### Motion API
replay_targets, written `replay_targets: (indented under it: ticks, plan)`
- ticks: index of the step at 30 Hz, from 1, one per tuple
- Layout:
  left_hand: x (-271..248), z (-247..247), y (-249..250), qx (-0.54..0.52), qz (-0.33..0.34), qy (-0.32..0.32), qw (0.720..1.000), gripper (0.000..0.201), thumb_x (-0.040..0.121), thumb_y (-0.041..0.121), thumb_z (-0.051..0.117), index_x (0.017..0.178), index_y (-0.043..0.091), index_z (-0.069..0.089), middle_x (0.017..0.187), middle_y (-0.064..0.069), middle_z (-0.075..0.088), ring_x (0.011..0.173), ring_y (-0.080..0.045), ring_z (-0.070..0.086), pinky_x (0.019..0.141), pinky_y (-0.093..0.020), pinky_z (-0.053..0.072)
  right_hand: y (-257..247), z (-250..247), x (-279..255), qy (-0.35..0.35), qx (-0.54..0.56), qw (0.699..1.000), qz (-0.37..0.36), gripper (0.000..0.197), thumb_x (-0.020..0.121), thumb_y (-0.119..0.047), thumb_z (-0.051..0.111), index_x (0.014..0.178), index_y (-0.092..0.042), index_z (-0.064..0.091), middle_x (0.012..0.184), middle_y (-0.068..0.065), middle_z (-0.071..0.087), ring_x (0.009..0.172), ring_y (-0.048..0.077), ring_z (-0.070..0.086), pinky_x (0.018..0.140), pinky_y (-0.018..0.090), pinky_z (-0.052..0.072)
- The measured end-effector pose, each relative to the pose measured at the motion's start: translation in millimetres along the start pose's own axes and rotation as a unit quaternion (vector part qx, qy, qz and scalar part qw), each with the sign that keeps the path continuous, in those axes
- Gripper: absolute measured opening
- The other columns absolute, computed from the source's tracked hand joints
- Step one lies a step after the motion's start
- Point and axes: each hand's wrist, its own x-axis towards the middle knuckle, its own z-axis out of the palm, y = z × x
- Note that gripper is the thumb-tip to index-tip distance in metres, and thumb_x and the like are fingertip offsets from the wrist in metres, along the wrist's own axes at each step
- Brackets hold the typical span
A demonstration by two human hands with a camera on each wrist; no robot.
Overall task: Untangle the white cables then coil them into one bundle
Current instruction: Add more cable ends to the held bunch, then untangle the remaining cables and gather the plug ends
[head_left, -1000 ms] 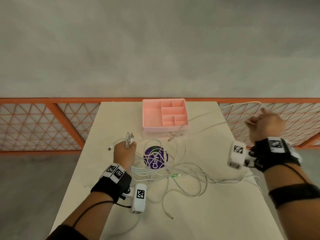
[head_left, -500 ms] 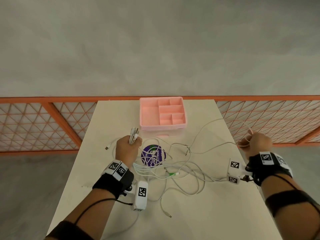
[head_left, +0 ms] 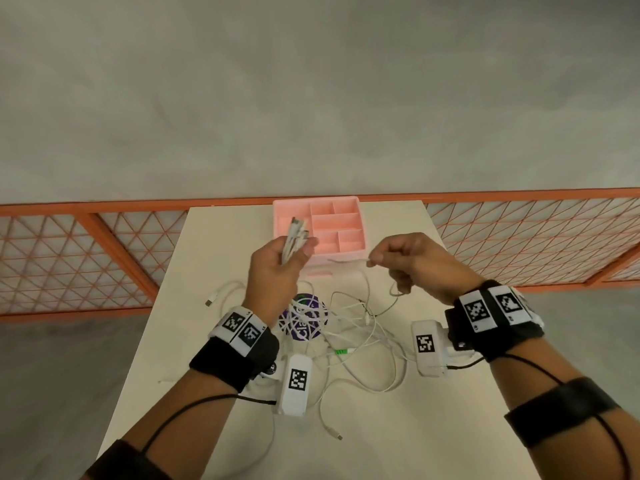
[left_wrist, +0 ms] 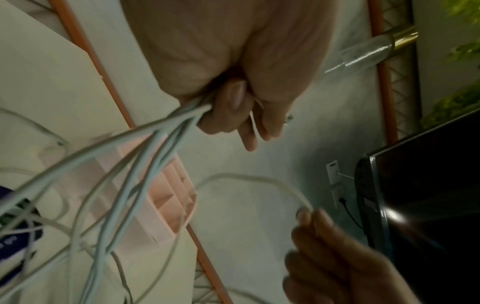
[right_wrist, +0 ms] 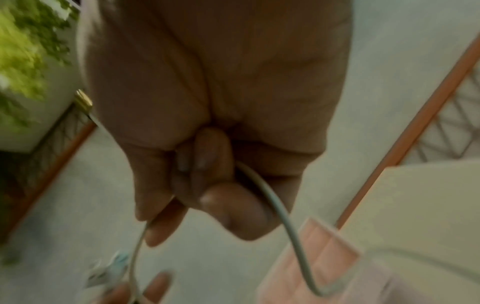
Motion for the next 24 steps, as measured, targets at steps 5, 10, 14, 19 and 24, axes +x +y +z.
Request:
replay_targets:
  ticks: [5,10,14,19,24]
  plan:
    - [-9,16,3,-0.083,-0.052,-0.126,0.987,0.02,0.092,0.027,0.063,0.104,0.012,0.067,0.092,-0.01,0.075,0.039,-0.007,0.024,0.039,-0.018,0.022,-21,11,2,-0.003,0.14,0.987,-0.08,0.021,0.098,-0.006,0.052,0.081,-0.008,0.064,0.056,0.007,0.03,0.045,0.011,0.024,0.045,0.021,0.027]
    - [-13,-3,-29,0.003,-0.121,-0.147,0.982,0.013,0.095,0.021,0.065,0.09,0.01,0.067,0.072,-0.008,0.064,0.039,-0.008,0.03,0.038,-0.018,0.025,-42,-26,4,0.221,0.3,0.919,-0.129,0.026,0.102,-0.014,0.042,0.08,-0.018,0.054,0.055,-0.005,0.027,0.044,0.008,0.02,0.04,0.017,0.019]
    - [-12,-16,-45,0.051,-0.127,-0.076,0.988,0.012,0.095,0.017,0.066,0.085,0.012,0.071,0.079,-0.009,0.071,0.038,-0.005,0.039,0.038,-0.018,0.03,-46,-61,0,0.323,0.322,0.876,-0.157,0.024,0.103,-0.022,0.043,0.083,-0.016,0.054,0.059,-0.003,0.027,0.046,0.01,0.02,0.038,0.02,0.019]
    - [-2,-7,-30,0.037,-0.101,-0.028,0.994,0.013,0.094,0.017,0.067,0.085,0.01,0.072,0.088,-0.018,0.075,0.037,-0.006,0.038,0.037,-0.018,0.03,1,-63,16,0.406,-0.008,0.913,-0.047,0.019,0.093,-0.012,0.048,0.083,-0.014,0.064,0.066,0.002,0.056,0.054,0.018,0.05,0.05,0.027,0.038]
    - [3,2,-16,0.092,-0.05,-0.075,0.992,0.017,0.091,0.022,0.071,0.078,0.013,0.075,0.076,-0.011,0.074,0.044,-0.01,0.039,0.044,-0.017,0.033,33,-27,19,0.244,-0.385,0.888,0.058,0.061,0.089,-0.017,0.063,0.146,-0.014,0.041,0.147,0.015,0.039,0.134,0.037,0.037,0.11,0.049,0.035]
